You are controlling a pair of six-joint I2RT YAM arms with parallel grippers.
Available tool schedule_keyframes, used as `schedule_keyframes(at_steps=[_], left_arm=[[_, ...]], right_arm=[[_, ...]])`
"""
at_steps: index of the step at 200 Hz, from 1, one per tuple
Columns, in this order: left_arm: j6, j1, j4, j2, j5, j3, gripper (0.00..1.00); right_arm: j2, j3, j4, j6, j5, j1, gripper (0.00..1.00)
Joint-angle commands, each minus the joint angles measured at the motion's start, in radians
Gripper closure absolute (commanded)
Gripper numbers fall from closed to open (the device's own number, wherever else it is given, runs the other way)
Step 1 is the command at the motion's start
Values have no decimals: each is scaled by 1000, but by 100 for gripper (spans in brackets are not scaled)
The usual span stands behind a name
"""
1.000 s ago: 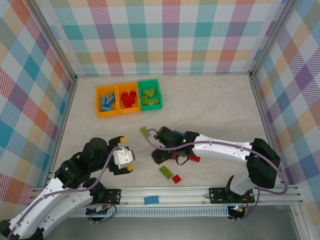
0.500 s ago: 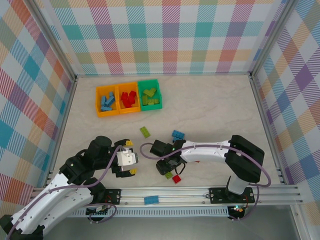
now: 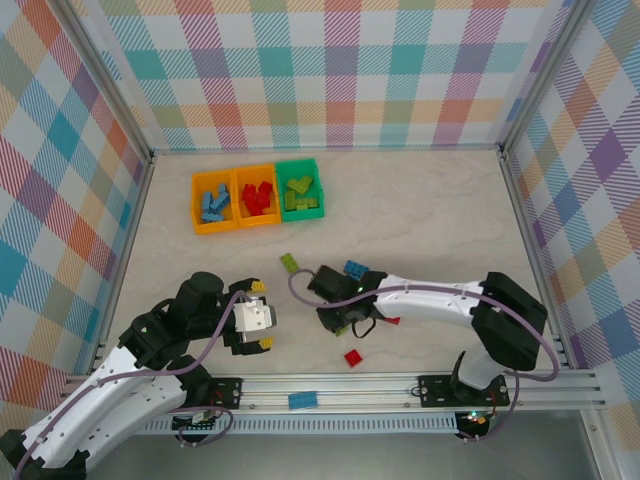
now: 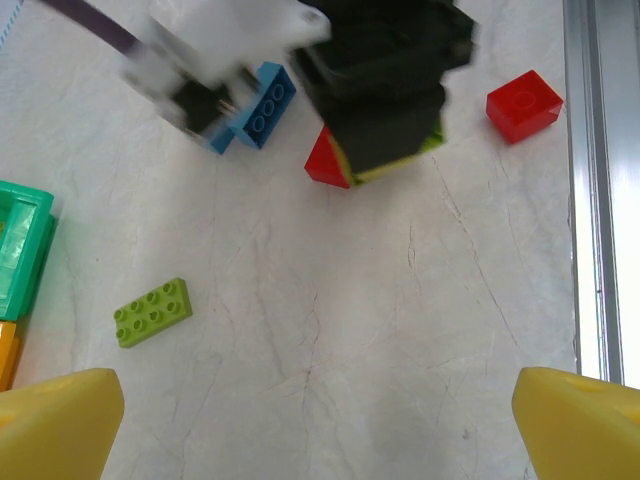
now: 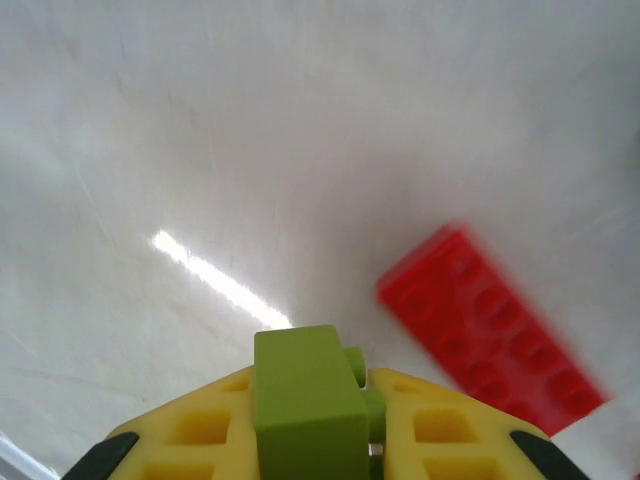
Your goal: Sort the legos into containers by color
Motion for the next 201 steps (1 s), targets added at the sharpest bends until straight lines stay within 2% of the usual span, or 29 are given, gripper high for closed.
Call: schedule_keyframes(at_steps=[1, 19, 40, 69, 76, 90, 100, 111, 123, 140, 157, 169, 185, 201], left_arm=[[3, 7, 32, -19, -3, -21, 0], [-57, 9, 97, -34, -71, -32, 0], [-127, 10, 167, -53, -158, -45, 0], [-212, 18, 210, -54, -237, -40, 0], [-225, 19, 214, -51, -243, -40, 0], [-240, 23, 220, -46, -239, -38, 0], [-240, 23, 215, -42, -223, -34, 0], [-217, 24, 197, -38, -177, -29, 0], [-138, 24, 142, -38, -82, -23, 0], [-21, 23, 73, -36, 58, -31, 0], [-34, 15, 55, -4, 183, -11, 0], [-83, -16, 40, 49, 261, 24, 0], [-215, -109, 47, 127, 264, 65, 0], [-334, -272, 98, 173, 143, 62, 0]], right_arm=[[-37, 80, 190, -89, 29, -105, 89], [32, 176, 339, -182, 42, -202, 89], [190, 322, 477, -252, 28, -294, 89], [456, 610, 520, -285, -15, -376, 84], [517, 685, 508, -289, -17, -389, 77], [615, 826, 468, -294, -8, -405, 54], [654, 899, 430, -302, -16, -412, 45], [665, 953, 387, -312, -19, -416, 30], [630, 930, 382, -332, -21, -416, 22], [530, 804, 419, -354, -36, -421, 11], [397, 642, 453, -361, -69, -432, 0], [301, 533, 466, -372, -95, -437, 0], [189, 421, 449, -381, -97, -441, 0], [102, 327, 435, -382, -77, -445, 0]])
